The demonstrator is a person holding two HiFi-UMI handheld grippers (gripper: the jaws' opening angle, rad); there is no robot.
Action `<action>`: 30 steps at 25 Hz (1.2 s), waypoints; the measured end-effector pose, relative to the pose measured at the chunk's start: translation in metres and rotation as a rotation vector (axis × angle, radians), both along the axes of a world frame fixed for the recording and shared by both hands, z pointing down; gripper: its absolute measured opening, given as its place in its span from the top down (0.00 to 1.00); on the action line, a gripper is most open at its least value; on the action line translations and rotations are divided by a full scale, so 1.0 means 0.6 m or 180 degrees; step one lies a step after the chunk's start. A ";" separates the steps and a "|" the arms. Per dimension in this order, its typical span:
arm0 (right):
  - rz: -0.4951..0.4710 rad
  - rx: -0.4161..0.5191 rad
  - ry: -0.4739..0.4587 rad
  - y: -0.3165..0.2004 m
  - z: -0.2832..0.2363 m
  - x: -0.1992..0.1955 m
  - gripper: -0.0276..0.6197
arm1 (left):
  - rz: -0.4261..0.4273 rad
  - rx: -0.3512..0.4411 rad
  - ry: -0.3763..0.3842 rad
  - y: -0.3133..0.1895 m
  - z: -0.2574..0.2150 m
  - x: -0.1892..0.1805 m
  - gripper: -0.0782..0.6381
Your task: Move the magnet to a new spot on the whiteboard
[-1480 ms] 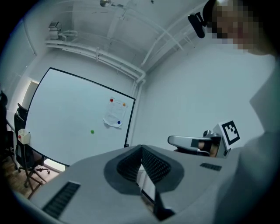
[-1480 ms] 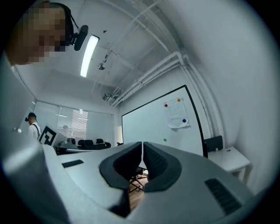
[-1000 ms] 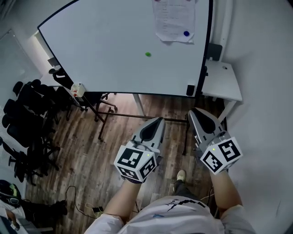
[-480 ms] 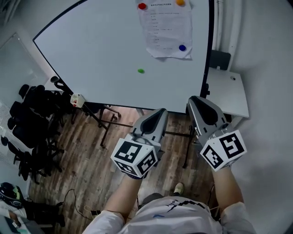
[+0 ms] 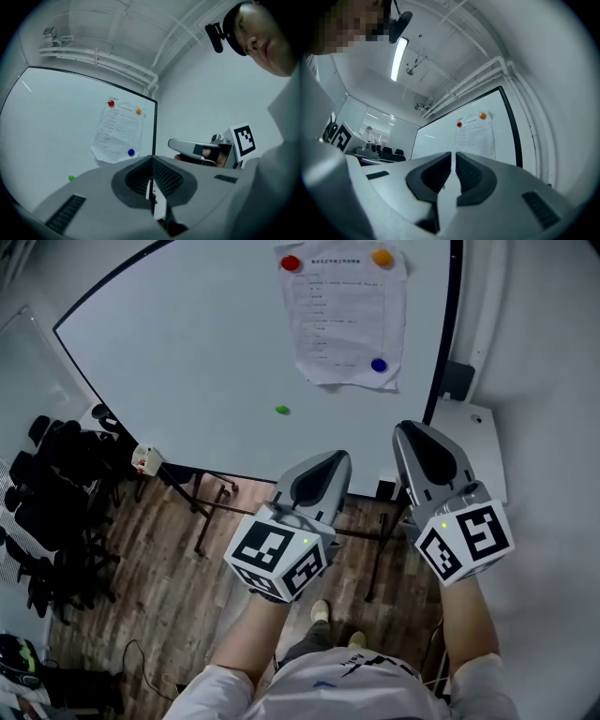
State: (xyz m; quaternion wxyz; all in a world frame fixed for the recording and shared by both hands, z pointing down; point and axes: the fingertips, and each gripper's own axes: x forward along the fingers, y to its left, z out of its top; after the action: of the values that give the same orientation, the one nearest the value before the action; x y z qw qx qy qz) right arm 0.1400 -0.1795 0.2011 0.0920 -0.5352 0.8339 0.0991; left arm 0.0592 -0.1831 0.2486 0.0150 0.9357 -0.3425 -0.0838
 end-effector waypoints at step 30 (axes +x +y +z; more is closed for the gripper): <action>0.0959 0.0355 0.0459 -0.277 -0.230 0.053 0.81 | 0.0465 0.0288 -0.0176 -0.237 -0.152 0.038 0.88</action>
State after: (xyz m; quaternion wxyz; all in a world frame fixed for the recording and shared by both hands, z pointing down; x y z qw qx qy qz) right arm 0.1716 -0.3456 0.0632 0.0456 -0.6396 0.7419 0.1960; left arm 0.0822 -0.3252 0.1575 -0.0306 0.9598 -0.2694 -0.0720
